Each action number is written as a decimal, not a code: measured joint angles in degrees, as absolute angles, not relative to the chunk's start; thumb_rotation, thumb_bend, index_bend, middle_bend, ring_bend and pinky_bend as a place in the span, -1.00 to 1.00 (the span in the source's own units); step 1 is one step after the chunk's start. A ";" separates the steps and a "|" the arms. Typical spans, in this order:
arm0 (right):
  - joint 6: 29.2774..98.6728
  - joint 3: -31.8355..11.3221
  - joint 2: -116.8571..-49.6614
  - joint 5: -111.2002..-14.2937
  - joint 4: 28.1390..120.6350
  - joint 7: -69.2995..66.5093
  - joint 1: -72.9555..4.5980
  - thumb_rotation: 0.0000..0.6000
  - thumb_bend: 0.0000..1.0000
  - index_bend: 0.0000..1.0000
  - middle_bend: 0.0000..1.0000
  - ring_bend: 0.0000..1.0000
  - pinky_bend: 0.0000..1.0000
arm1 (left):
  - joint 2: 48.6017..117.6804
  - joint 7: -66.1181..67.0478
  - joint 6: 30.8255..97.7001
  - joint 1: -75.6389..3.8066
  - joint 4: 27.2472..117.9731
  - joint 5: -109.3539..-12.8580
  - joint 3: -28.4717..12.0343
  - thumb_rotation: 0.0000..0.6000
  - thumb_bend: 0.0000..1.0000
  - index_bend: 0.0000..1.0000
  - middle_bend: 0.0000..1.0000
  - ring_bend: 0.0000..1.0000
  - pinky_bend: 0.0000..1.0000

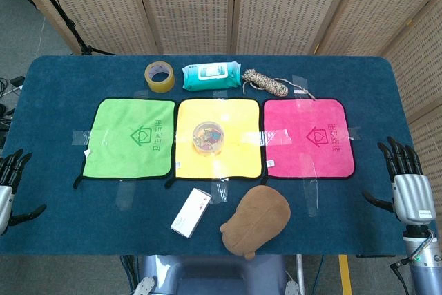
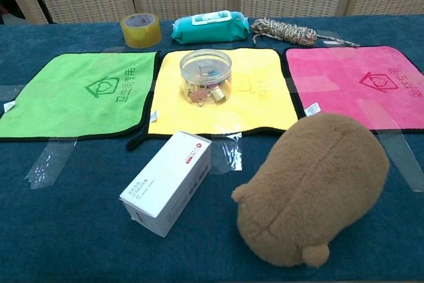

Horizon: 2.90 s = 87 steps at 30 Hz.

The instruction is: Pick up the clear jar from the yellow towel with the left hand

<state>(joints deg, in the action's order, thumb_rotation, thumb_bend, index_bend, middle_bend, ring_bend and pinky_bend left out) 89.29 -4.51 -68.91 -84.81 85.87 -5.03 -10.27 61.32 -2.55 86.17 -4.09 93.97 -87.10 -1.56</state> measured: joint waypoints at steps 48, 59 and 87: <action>81.07 -10.68 -66.67 -75.93 79.42 -17.16 -9.05 1.00 -1.00 -1.00 -1.00 -1.00 -1.00 | 97.94 39.33 41.37 -63.08 74.75 -54.55 -15.83 1.00 -1.00 -0.85 -1.00 -1.00 -1.00; 80.71 -11.25 -66.59 -75.67 79.22 -17.85 -8.80 1.00 -1.00 -1.00 -1.00 -1.00 -1.00 | 102.44 41.65 40.81 -67.16 67.63 -51.81 -12.79 1.00 -1.00 -0.38 -0.54 -0.57 -0.91; 79.94 -11.11 -66.98 -76.89 80.08 -17.13 -8.87 1.00 -1.00 -1.00 -1.00 -1.00 -1.00 | 93.92 35.64 43.92 -59.54 65.29 -55.14 -4.20 1.00 -1.00 -0.21 -0.37 -0.45 -0.84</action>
<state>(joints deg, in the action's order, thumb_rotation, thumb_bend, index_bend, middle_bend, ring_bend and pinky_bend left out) 79.94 -11.11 -66.98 -76.89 80.08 -17.13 -8.87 93.92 35.64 43.92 -59.54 65.29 -55.14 -4.20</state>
